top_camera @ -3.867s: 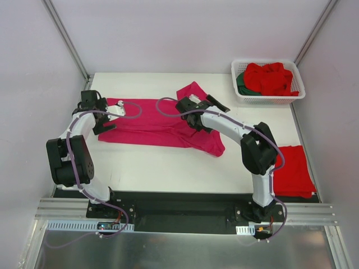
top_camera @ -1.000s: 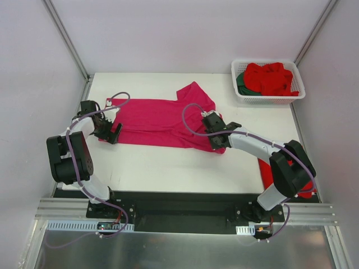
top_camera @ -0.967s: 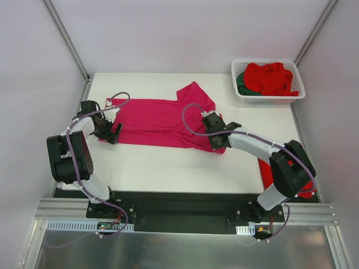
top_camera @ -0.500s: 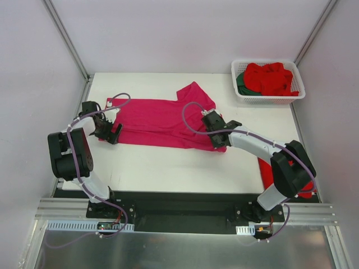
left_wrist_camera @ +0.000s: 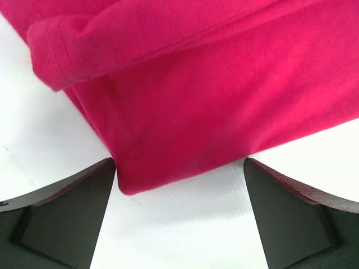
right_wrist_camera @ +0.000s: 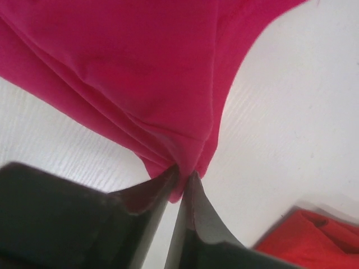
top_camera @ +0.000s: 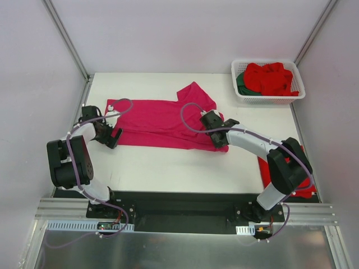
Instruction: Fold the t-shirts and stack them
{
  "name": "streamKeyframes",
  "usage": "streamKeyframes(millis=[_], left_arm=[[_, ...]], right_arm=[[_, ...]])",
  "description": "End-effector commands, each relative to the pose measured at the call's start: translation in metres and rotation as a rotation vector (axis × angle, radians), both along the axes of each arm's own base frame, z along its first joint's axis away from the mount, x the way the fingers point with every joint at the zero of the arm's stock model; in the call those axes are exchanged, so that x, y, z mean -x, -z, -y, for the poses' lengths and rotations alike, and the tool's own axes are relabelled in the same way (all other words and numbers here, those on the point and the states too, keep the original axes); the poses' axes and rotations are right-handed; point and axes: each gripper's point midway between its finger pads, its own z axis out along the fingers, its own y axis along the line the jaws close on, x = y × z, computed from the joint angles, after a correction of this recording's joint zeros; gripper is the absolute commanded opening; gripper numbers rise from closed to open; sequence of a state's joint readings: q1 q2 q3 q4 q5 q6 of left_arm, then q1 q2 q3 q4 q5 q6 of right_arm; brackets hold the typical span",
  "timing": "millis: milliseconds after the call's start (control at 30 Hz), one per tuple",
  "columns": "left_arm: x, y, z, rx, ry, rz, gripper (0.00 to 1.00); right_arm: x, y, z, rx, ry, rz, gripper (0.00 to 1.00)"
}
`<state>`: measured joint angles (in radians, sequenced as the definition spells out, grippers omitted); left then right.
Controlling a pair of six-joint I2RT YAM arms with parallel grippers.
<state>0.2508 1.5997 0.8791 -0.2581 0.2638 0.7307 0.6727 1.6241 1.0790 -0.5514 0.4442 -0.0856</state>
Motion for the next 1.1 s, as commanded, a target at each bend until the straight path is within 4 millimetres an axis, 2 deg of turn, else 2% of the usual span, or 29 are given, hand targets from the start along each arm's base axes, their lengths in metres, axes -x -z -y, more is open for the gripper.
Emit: streamKeyframes(millis=[0, 100, 200, 300, 500, 567, 667, 700, 833, 1067], left_arm=[[0.024, 0.005, -0.012, -0.072, 0.013, -0.050, 0.99], [0.025, 0.001, -0.014, -0.084, 0.018, -0.040, 0.99], [0.025, -0.003, -0.015, -0.100, 0.027, -0.029, 0.99], [0.024, -0.007, -0.018, -0.117, 0.029, -0.019, 0.99], [0.013, -0.025, -0.014, -0.084, 0.004, 0.024, 0.99], [0.005, -0.035, -0.012, -0.062, -0.008, 0.048, 0.99], [-0.006, -0.045, -0.011, -0.038, -0.028, 0.074, 0.99], [-0.011, -0.050, -0.010, -0.026, -0.028, 0.089, 1.00], [-0.018, -0.049, -0.007, 0.005, -0.039, 0.084, 0.99], [-0.022, -0.032, -0.002, 0.057, -0.057, 0.034, 0.99]], right_arm=[[-0.006, -0.014, 0.010, 0.074, 0.016, 0.027, 0.27], [-0.008, -0.019, 0.015, 0.113, 0.034, 0.048, 0.50], [-0.010, -0.029, 0.023, 0.166, 0.056, 0.094, 0.63], [-0.012, -0.039, 0.022, 0.148, 0.064, 0.139, 0.64], [-0.019, -0.042, -0.001, 0.018, 0.019, 0.171, 0.64], [-0.019, -0.038, -0.012, -0.038, -0.010, 0.159, 0.62], [-0.024, -0.036, -0.020, -0.070, -0.015, 0.174, 0.51], [-0.027, -0.035, -0.025, -0.088, -0.026, 0.177, 0.44], [-0.034, -0.025, -0.041, -0.121, -0.060, 0.156, 0.29], [-0.038, 0.000, -0.071, -0.188, -0.137, 0.072, 0.24]])
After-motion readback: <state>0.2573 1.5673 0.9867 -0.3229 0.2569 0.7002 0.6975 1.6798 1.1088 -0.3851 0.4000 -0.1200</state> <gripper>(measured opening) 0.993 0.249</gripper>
